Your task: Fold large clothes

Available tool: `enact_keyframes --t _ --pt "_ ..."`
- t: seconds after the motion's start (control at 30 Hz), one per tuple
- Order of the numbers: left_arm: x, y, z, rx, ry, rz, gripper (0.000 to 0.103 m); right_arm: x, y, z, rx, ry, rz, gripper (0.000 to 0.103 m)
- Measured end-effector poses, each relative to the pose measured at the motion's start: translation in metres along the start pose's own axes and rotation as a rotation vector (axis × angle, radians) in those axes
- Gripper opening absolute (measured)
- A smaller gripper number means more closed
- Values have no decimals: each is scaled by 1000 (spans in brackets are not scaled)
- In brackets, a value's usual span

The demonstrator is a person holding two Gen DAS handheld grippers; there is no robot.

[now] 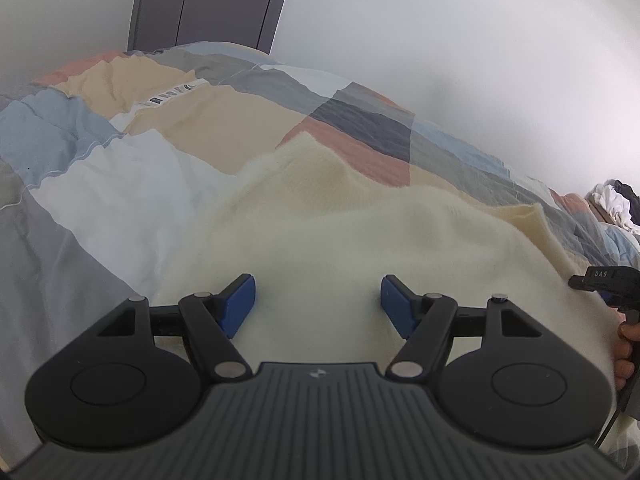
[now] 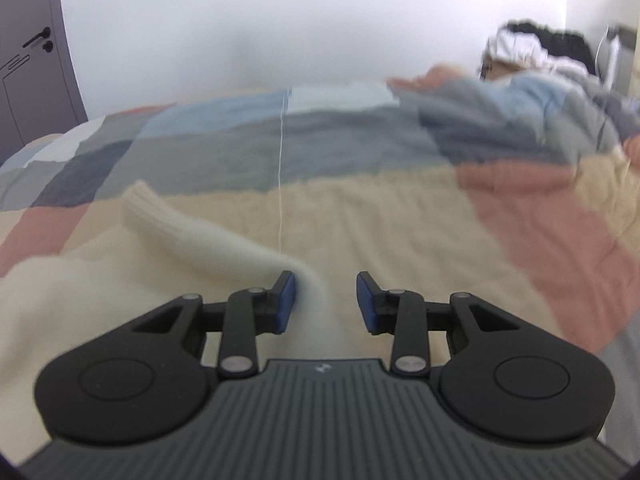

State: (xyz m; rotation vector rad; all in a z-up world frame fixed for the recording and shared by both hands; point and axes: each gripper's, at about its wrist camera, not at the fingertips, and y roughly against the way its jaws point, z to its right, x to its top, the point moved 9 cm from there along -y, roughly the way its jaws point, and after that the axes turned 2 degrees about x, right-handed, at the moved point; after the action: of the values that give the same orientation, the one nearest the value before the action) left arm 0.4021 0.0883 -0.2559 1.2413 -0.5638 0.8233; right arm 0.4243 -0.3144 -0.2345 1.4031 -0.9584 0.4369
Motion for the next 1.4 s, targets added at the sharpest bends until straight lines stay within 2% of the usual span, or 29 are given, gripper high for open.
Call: enact_keyframes --t 0.07,0.17,0.27,0.37,0.5,0.6,0.77,0.93,1.2,1.4 --pt "1 0 -1 -2 4 0 74 1 3 -2 3 4 9 37" --pt "1 1 -2 -4 13 0 74 7 21 -10 -12 45 89 37" --pt "1 1 -2 -1 17 0 74 15 39 -26 62 83 157 37" --pt "1 1 -2 4 10 0 74 15 48 -47 152 138 179 37" --pt "1 1 -1 5 8 -1 74 6 34 -72 287 164 106 36" --pt "0 1 -1 5 7 -1 74 6 10 -77 271 183 68 36" --pt "-1 2 -1 -3 10 -2 74 13 -25 -64 221 132 24 36" --pt "0 0 1 5 -17 -11 74 1 -53 -54 242 73 -56 35" --pt "-9 14 9 10 -71 -14 74 -3 -15 -48 281 54 -49 36" --pt "-21 52 13 7 -84 -4 74 -16 41 -44 296 69 -50 38"
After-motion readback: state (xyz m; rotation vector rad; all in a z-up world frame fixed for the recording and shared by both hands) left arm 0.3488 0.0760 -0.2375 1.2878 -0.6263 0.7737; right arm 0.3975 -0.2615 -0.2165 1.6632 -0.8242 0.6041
